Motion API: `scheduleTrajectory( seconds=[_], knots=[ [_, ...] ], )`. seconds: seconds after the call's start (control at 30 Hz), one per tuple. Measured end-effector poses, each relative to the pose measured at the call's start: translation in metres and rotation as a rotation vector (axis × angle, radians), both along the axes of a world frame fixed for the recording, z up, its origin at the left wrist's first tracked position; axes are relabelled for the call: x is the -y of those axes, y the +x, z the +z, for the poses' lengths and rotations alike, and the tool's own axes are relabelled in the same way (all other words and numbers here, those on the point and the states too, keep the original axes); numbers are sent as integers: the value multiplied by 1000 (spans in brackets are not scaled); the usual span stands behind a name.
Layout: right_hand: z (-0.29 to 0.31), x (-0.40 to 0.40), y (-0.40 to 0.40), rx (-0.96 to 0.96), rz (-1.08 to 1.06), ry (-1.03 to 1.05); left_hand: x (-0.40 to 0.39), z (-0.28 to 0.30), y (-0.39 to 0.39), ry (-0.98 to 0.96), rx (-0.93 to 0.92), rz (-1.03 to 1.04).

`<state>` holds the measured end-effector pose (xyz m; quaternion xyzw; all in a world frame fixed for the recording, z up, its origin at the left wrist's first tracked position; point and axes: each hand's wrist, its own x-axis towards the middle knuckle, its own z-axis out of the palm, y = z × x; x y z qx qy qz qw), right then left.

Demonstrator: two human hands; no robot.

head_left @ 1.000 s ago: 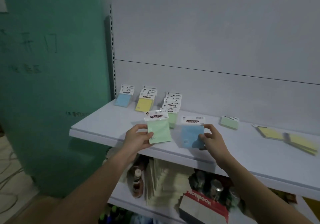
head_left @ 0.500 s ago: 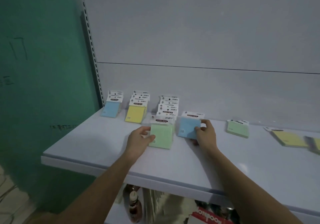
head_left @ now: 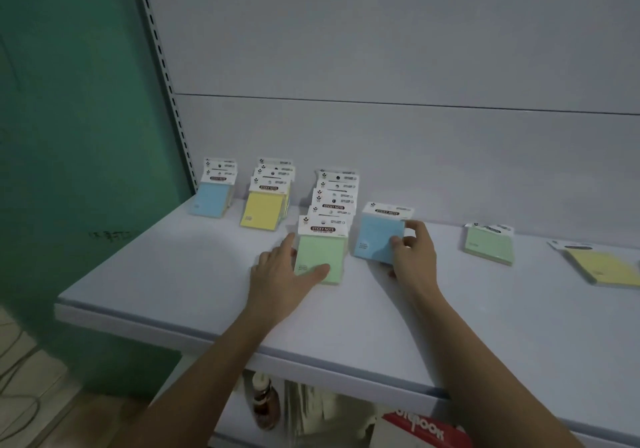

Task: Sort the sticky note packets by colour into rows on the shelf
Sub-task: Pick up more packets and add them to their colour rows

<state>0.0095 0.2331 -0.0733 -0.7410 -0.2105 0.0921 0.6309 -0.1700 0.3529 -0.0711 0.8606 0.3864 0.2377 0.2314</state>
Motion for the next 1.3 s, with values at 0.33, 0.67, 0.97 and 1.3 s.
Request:
scheduleTrajectory(
  seconds=[0.33,0.67,0.97,1.3],
  knots=[
    [1,4,-2,-4,30,45,13,-4,17,3,-248,-142],
    [3,9,0,-17,39,112,1,4,54,-75,-146,-34],
    [20,16,-7,-61,-31,344,-20,1,26,-26,-168,-122],
    [75,-60,-77,-40,224,370,-106,10,-92,54,-407,3]
  ],
)
